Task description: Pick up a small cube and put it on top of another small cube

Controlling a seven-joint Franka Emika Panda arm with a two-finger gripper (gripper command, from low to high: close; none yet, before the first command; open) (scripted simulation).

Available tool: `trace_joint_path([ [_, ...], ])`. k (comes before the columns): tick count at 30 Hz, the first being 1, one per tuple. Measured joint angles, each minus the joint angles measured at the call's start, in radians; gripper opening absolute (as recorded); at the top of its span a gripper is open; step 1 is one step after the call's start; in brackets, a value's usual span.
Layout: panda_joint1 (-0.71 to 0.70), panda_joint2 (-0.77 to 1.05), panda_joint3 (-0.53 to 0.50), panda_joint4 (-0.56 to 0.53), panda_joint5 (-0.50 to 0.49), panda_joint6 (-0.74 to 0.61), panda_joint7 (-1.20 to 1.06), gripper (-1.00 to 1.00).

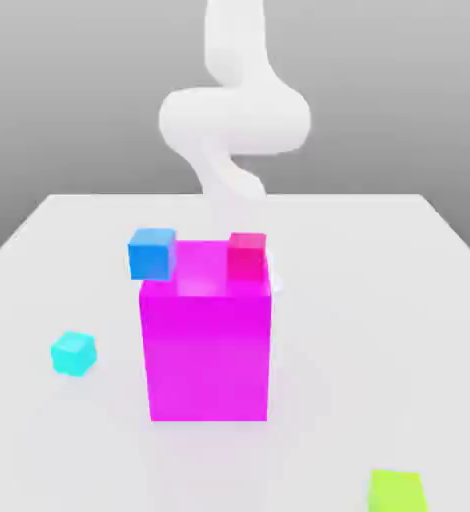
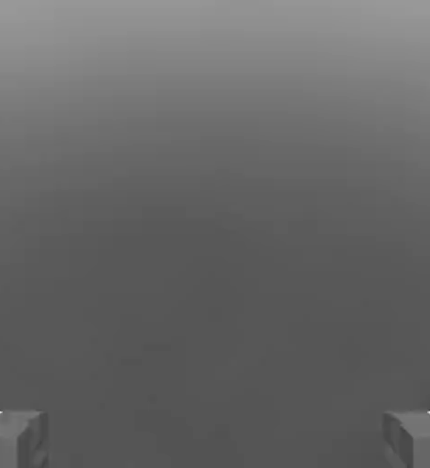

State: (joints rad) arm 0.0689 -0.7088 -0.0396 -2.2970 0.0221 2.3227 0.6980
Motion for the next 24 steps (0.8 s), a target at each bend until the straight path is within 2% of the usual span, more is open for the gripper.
trace_joint_path([
  [9,0.199,0.334,-0.102,0.011,0.118,0.081,-0.398,0.00],
  [16,0.291,0.589,-0.116,0.020,0.199,0.143,-0.695,0.00],
  [24,0.346,0.865,-0.079,0.025,0.189,0.228,-0.964,0.00],
])
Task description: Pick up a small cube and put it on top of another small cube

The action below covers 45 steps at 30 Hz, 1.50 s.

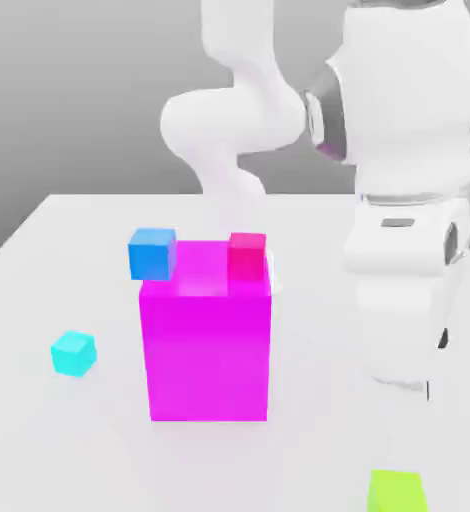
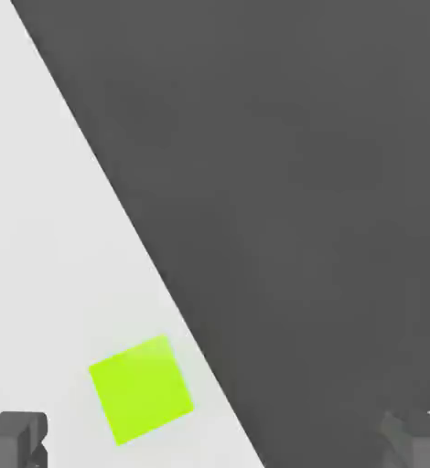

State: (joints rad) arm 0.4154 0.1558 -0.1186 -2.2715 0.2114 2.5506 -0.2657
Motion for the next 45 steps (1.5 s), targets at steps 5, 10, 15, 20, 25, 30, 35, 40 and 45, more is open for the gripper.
trace_joint_path([
  [5,0.025,0.157,0.015,0.000,-0.093,0.061,-0.107,0.00],
  [10,0.023,0.332,0.033,0.027,-0.111,0.181,-0.151,0.00],
  [15,0.019,0.357,0.038,0.032,-0.107,0.198,-0.155,-1.00],
  [20,0.027,0.300,0.028,0.020,-0.120,0.153,-0.147,-1.00],
  [25,0.003,0.168,-0.042,-0.013,-0.190,0.065,-0.165,-1.00],
  [30,-0.102,0.025,-0.175,-0.106,-0.299,0.031,-0.261,-1.00],
  [35,-0.269,-0.115,-0.298,-0.212,-0.420,0.014,-0.361,-1.00],
  [40,-0.441,-0.241,-0.372,-0.332,-0.523,0.018,-0.477,-1.00],
  [45,-0.557,-0.356,-0.487,-0.476,-0.595,0.047,-0.620,-1.00],
])
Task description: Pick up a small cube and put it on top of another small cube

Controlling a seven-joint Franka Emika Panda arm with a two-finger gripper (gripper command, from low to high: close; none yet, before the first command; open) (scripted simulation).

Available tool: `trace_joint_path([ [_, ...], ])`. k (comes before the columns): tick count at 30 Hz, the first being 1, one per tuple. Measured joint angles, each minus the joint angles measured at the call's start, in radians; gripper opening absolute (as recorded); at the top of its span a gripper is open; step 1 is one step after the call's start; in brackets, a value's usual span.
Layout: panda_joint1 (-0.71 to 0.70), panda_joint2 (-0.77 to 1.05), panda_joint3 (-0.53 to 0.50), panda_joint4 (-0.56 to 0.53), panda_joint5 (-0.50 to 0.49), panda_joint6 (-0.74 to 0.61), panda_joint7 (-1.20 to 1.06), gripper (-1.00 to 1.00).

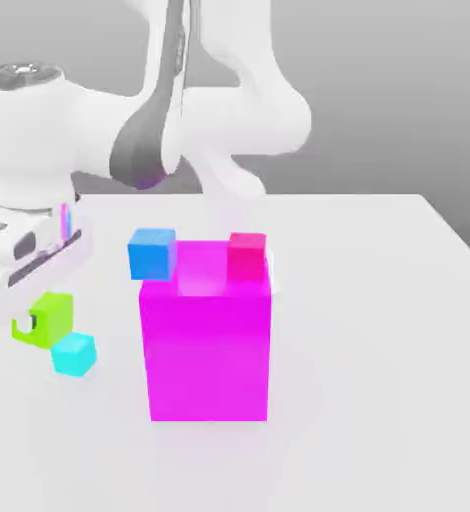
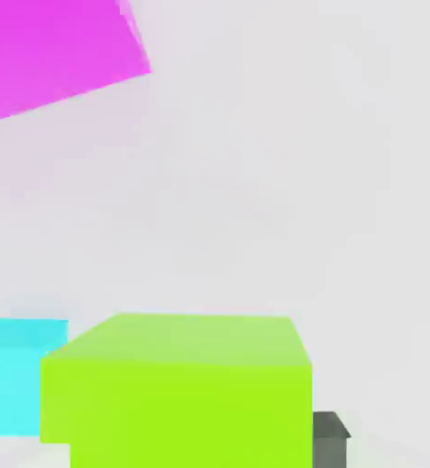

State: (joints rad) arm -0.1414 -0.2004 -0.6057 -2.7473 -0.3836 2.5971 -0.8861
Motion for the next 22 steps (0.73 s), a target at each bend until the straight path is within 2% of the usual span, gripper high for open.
trace_joint_path([
  [3,-0.064,-0.059,-0.074,-0.090,-0.028,0.028,-0.091,-1.00],
  [5,-0.061,-0.064,-0.111,-0.126,-0.005,0.050,-0.139,-1.00],
  [13,0.023,0.058,-0.180,-0.139,0.126,0.182,-0.237,-1.00],
  [17,0.078,0.138,-0.200,-0.141,0.262,0.249,-0.331,-1.00],
  [22,0.090,0.249,-0.132,-0.138,0.548,0.321,-0.533,-1.00],
])
